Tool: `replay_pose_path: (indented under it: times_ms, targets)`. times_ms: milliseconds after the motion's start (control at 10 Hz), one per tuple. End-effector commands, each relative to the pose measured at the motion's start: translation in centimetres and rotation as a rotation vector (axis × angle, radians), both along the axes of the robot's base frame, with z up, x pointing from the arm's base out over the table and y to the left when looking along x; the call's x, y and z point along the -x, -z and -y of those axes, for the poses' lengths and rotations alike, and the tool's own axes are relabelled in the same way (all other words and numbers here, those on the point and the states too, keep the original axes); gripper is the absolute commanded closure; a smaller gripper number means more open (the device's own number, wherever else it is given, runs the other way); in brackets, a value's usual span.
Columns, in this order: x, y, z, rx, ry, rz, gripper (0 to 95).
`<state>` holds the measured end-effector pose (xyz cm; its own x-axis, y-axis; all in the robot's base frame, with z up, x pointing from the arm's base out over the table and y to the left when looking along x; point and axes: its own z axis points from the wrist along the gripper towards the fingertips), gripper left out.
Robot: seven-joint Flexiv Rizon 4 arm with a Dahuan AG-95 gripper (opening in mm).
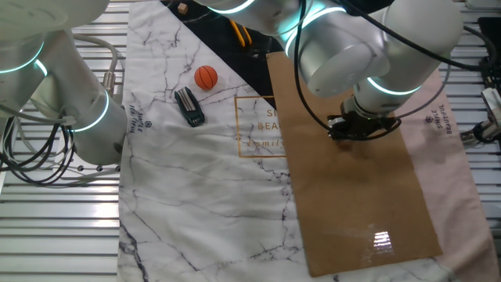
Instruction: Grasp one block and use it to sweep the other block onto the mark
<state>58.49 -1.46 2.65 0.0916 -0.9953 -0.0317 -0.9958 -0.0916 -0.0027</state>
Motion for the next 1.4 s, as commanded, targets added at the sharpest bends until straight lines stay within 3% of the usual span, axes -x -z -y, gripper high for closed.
replay_pose_path:
  times_ms: [100, 1400]
  targets:
    - [0.0, 0.0, -0.2, 0.000, 0.003, 0.000, 95.0]
    - [0.1, 0.2, -2.0, -0.020, -0.005, 0.008, 95.0]
